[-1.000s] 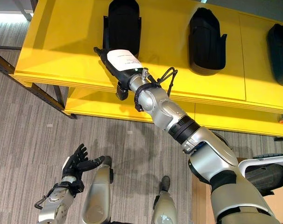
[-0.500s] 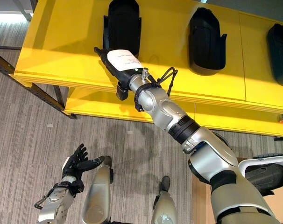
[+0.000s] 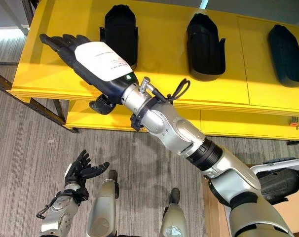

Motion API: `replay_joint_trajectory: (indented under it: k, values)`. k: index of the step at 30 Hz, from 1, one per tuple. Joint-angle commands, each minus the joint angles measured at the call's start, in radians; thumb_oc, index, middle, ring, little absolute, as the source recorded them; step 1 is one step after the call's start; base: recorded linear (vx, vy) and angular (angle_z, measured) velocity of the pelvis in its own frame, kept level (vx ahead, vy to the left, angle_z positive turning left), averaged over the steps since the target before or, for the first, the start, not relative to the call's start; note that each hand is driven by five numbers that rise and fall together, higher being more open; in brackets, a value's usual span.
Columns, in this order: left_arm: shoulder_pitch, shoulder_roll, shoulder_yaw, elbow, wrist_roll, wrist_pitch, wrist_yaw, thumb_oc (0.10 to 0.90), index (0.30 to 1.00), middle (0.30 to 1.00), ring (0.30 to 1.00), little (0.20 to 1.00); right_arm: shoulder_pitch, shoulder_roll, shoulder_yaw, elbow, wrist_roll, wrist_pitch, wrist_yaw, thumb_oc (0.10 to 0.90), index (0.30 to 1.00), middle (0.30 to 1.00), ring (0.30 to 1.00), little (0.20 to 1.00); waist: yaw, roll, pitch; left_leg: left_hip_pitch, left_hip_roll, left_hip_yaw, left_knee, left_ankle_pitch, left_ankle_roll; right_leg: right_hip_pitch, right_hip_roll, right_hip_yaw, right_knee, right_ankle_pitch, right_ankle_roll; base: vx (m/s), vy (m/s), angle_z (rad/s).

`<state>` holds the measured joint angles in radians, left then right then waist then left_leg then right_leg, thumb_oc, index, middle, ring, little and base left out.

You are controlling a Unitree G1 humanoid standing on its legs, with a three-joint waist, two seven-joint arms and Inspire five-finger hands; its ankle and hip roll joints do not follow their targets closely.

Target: Move parts from the plastic box to the shelf.

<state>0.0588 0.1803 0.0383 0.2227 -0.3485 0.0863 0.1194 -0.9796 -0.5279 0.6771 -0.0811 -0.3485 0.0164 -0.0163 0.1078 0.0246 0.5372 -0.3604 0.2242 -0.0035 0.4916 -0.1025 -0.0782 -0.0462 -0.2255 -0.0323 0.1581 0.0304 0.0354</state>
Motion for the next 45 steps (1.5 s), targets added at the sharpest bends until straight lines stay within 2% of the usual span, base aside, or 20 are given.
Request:
replay_joint_trajectory:
  k: [1, 5, 6, 9, 14, 15, 16, 18, 19, 21, 23, 24, 25, 32, 34, 35, 36, 38, 41, 45]
  values:
    - [0.034, -0.035, -0.007, -0.11, 0.001, -0.05, -0.001, 0.9, 1.0, 1.0, 1.0, 1.0, -0.04, 0.001, -0.135, -0.159, 0.061, -0.066, -0.032, 0.9, 1.0, 1.0, 1.0, 1.0, -0.016, 0.048, -0.017, 0.15, 0.049, -0.017, -0.157, 0.181, -0.023, 0.049, -0.007, 0.023, 0.013, 0.1, -0.006, -0.01, -0.053, 0.09]
    - [0.033, -0.048, -0.007, -0.109, 0.013, -0.049, -0.01, 0.9, 1.0, 1.0, 1.0, 1.0, 0.118, 0.004, -0.199, -0.22, 0.134, -0.084, -0.022, 0.9, 1.0, 1.0, 1.0, 1.0, -0.031, 0.046, -0.017, 0.198, 0.051, -0.013, -0.194, 0.187, -0.017, 0.084, -0.008, 0.018, 0.003, 0.094, -0.004, -0.02, -0.055, 0.04]
    - [0.043, -0.053, -0.009, -0.099, 0.022, -0.051, -0.02, 0.9, 1.0, 1.0, 1.0, 1.0, 0.253, -0.003, -0.249, -0.258, 0.193, -0.098, 0.002, 0.9, 1.0, 1.0, 1.0, 1.0, -0.038, 0.045, -0.045, 0.222, 0.052, -0.008, -0.231, 0.193, -0.013, 0.096, -0.007, 0.014, -0.006, 0.091, -0.004, -0.01, -0.083, 0.04]
    - [0.052, -0.059, -0.008, -0.094, 0.025, -0.051, -0.027, 0.9, 1.0, 1.0, 1.0, 1.0, 0.374, -0.006, -0.307, -0.293, 0.259, -0.101, 0.018, 0.9, 1.0, 1.0, 1.0, 1.0, -0.046, 0.041, -0.075, 0.239, 0.051, -0.003, -0.265, 0.198, -0.008, 0.1, -0.005, 0.011, -0.017, 0.09, -0.003, 0.01, -0.063, 0.07]
    - [0.086, -0.058, 0.019, -0.087, 0.048, -0.055, -0.066, 0.9, 1.0, 1.0, 1.0, 1.0, 0.756, 0.019, -0.5, -0.346, 0.469, -0.121, 0.09, 0.9, 1.0, 1.0, 1.0, 1.0, -0.074, 0.033, -0.179, 0.303, 0.05, 0.025, -0.405, 0.204, 0.002, 0.109, -0.002, -0.002, -0.067, 0.077, -0.004, 0.05, -0.059, 0.03]
    - [0.111, -0.062, 0.039, -0.092, 0.055, -0.055, -0.08, 0.9, 1.0, 1.0, 1.0, 1.0, 0.879, 0.046, -0.582, -0.342, 0.513, -0.123, 0.112, 0.9, 1.0, 1.0, 1.0, 1.0, -0.084, 0.032, -0.223, 0.33, 0.053, 0.037, -0.457, 0.203, 0.006, 0.11, 0.0, -0.003, -0.082, 0.072, -0.005, 0.12, -0.075, -0.16]
    - [0.126, -0.066, 0.053, -0.087, 0.058, -0.063, -0.088, 0.9, 1.0, 1.0, 1.0, 1.0, 0.993, 0.133, -0.67, -0.271, 0.585, -0.116, 0.12, 0.9, 1.0, 1.0, 1.0, 1.0, -0.101, 0.029, -0.268, 0.358, 0.054, 0.049, -0.516, 0.203, 0.012, 0.117, 0.003, -0.005, -0.11, 0.066, -0.008, 0.1, -0.057, -0.14]
    - [0.133, -0.067, 0.06, -0.078, 0.061, -0.065, -0.092, 0.9, 1.0, 1.0, 1.0, 1.0, 1.039, 0.171, -0.703, -0.241, 0.614, -0.114, 0.137, 0.9, 1.0, 1.0, 1.0, 1.0, -0.107, 0.029, -0.288, 0.37, 0.055, 0.056, -0.541, 0.203, 0.013, 0.119, 0.003, -0.003, -0.121, 0.064, -0.01, 0.08, -0.024, -0.1]
    - [0.143, -0.072, 0.077, -0.076, 0.073, -0.067, -0.107, 0.9, 1.0, 1.0, 1.0, 1.0, 1.096, 0.22, -0.769, -0.173, 0.612, -0.112, 0.143, 0.9, 1.0, 1.0, 1.0, 1.0, -0.12, 0.03, -0.331, 0.389, 0.052, 0.064, -0.579, 0.197, 0.018, 0.118, 0.004, -0.005, -0.143, 0.062, -0.011, 0.08, -0.012, -0.14]
    - [0.143, -0.071, 0.077, -0.076, 0.073, -0.067, -0.107, 0.9, 1.0, 1.0, 1.0, 1.0, 1.096, 0.22, -0.77, -0.172, 0.612, -0.113, 0.144, 0.9, 1.0, 1.0, 1.0, 1.0, -0.12, 0.03, -0.331, 0.389, 0.052, 0.064, -0.579, 0.196, 0.018, 0.118, 0.004, -0.005, -0.144, 0.062, -0.011, 0.03, -0.001, -0.05]
    - [0.15, -0.083, 0.092, -0.082, 0.076, -0.078, -0.117, 0.9, 1.0, 1.0, 1.0, 1.0, 1.141, 0.311, -0.838, -0.1, 0.615, -0.113, 0.142, 0.9, 1.0, 1.0, 1.0, 1.0, -0.139, 0.035, -0.376, 0.398, 0.046, 0.073, -0.579, 0.175, 0.018, 0.108, -0.004, -0.007, -0.157, 0.068, -0.015, 0.03, 0.032, -0.13]
    - [0.15, -0.083, 0.092, -0.082, 0.076, -0.078, -0.117, 0.9, 1.0, 1.0, 1.0, 1.0, 1.141, 0.311, -0.838, -0.099, 0.614, -0.113, 0.142, 0.9, 1.0, 1.0, 1.0, 1.0, -0.139, 0.035, -0.376, 0.398, 0.046, 0.073, -0.579, 0.175, 0.018, 0.108, -0.004, -0.006, -0.157, 0.068, -0.015, 0.04, 0.066, -0.21]
    - [0.15, -0.078, 0.088, -0.082, 0.077, -0.085, -0.118, 0.9, 1.0, 1.0, 1.0, 1.0, 1.149, 0.362, -0.865, -0.09, 0.633, -0.107, 0.133, 0.9, 1.0, 1.0, 1.0, 1.0, -0.149, 0.036, -0.384, 0.41, 0.04, 0.079, -0.579, 0.175, 0.02, 0.102, -0.006, 0.003, -0.139, 0.071, -0.017, 0.02, 0.039, -0.16]
    - [0.146, -0.054, 0.081, -0.085, 0.09, -0.087, -0.123, 0.9, 1.0, 1.0, 1.0, 1.0, 1.18, 0.507, -0.948, -0.056, 0.743, -0.075, 0.105, 0.9, 1.0, 1.0, 1.0, 1.0, -0.191, 0.054, -0.362, 0.469, 0.018, 0.108, -0.579, 0.17, 0.025, 0.061, 0.013, 0.029, -0.032, 0.065, -0.001, 0.05, 0.116, -0.12]
    - [0.163, -0.063, 0.094, -0.099, 0.087, -0.085, -0.121, 0.9, 1.0, 1.0, 1.0, 1.0, 1.184, 0.511, -0.961, -0.045, 0.751, -0.068, 0.108, 0.9, 1.0, 1.0, 1.0, 1.0, -0.196, 0.066, -0.35, 0.498, 0.017, 0.138, -0.579, 0.17, 0.022, 0.032, 0.017, -0.009, -0.007, 0.062, 0.009, 0.05, 0.111, -0.45]
    - [0.182, -0.074, 0.114, -0.107, 0.079, -0.087, -0.113, 0.9, 1.0, 1.0, 1.0, 1.0, 1.175, 0.498, -0.955, -0.046, 0.745, -0.069, 0.108, 0.9, 1.0, 1.0, 1.0, 1.0, -0.193, 0.075, -0.335, 0.526, 0.015, 0.178, -0.579, 0.174, 0.014, 0.018, 0.014, -0.097, -0.021, 0.059, 0.014, 0.08, 0.14, -1.35]
    - [0.21, -0.096, 0.135, -0.122, 0.071, -0.09, -0.101, 0.9, 1.0, 1.0, 1.0, 1.0, 1.156, 0.489, -0.944, -0.048, 0.74, -0.067, 0.103, 0.9, 1.0, 1.0, 1.0, 1.0, -0.174, 0.086, -0.322, 0.569, 0.019, 0.24, -0.579, 0.177, -0.001, 0.009, -0.001, -0.246, -0.024, 0.06, 0.023, 0.06, 0.108, -1.74]
    - [0.215, -0.101, 0.14, -0.115, 0.068, -0.093, -0.096, 0.9, 1.0, 1.0, 1.0, 1.0, 1.15, 0.487, -0.942, -0.051, 0.735, -0.068, 0.101, 0.9, 1.0, 1.0, 1.0, 1.0, -0.169, 0.088, -0.322, 0.581, 0.02, 0.261, -0.579, 0.176, -0.002, 0.006, 0.001, -0.284, -0.042, 0.064, 0.021, 0.04, -0.013, -2.68]
    - [0.189, -0.112, 0.118, -0.077, 0.071, -0.103, -0.092, 0.9, 1.0, 1.0, 1.0, 1.0, 1.162, 0.502, -0.973, -0.071, 0.731, -0.068, 0.081, 0.9, 1.0, 1.0, 1.0, 1.0, -0.204, 0.084, -0.348, 0.592, 0.029, 0.247, -0.579, 0.164, 0.013, 0.036, 0.047, -0.191, -0.117, 0.064, 0.0, 0.06, -0.127, -0.88]
    - [0.188, -0.127, 0.099, -0.077, 0.064, -0.104, -0.101, 0.9, 1.0, 1.0, 1.0, 1.0, 1.179, 0.491, -1.014, -0.067, 0.733, -0.065, 0.08, 0.9, 1.0, 1.0, 1.0, 1.0, -0.235, 0.109, -0.36, 0.616, 0.046, 0.272, -0.579, 0.166, 0.008, 0.052, 0.06, -0.225, -0.154, 0.068, 0.001, 0.09, -0.125, 0.11]
